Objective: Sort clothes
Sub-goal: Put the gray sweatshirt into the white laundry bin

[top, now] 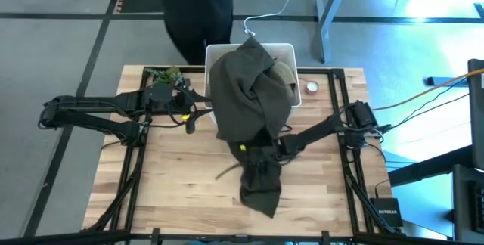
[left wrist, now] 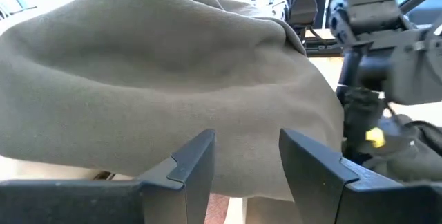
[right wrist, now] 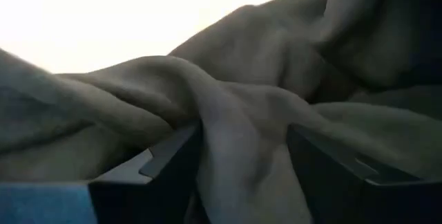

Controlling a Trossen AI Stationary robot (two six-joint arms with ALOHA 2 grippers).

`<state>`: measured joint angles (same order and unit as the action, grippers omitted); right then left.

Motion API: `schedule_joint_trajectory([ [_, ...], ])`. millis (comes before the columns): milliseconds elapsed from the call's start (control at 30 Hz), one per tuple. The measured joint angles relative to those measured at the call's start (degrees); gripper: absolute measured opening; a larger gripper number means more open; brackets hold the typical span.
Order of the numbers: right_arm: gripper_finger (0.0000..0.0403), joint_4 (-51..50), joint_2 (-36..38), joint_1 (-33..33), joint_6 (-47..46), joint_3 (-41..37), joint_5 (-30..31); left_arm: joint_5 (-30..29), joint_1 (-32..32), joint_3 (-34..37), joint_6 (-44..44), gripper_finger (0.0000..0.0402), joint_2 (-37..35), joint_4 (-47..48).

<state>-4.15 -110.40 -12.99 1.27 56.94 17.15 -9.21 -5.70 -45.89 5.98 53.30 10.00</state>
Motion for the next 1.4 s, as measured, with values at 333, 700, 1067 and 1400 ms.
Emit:
schedule_joint_trajectory([
  [333, 0.0157, -1.8, -2.7, 2.8, -6.4, 1.2, -9.5, 0.0, 0.0, 0.0, -1.1, 0.0157, 0.0, 0.1],
  [700, 0.0028, -5.7, -0.6, -2.3, -7.6, 4.6, -11.9, 0.0, 0.0, 0.0, -2.3, 0.0157, 0.0, 0.3],
  [1067, 0.0022, -10.6, 10.4, -8.6, 1.9, 13.7, -5.7, 0.0, 0.0, 0.0, -3.0, 0.0157, 0.0, 0.2],
  [1400, 0.0022, -8.4, 25.0, -6.5, 23.4, 25.6, 17.2, 0.0, 0.0, 0.0, -3.0, 0.0157, 0.0, 0.0],
])
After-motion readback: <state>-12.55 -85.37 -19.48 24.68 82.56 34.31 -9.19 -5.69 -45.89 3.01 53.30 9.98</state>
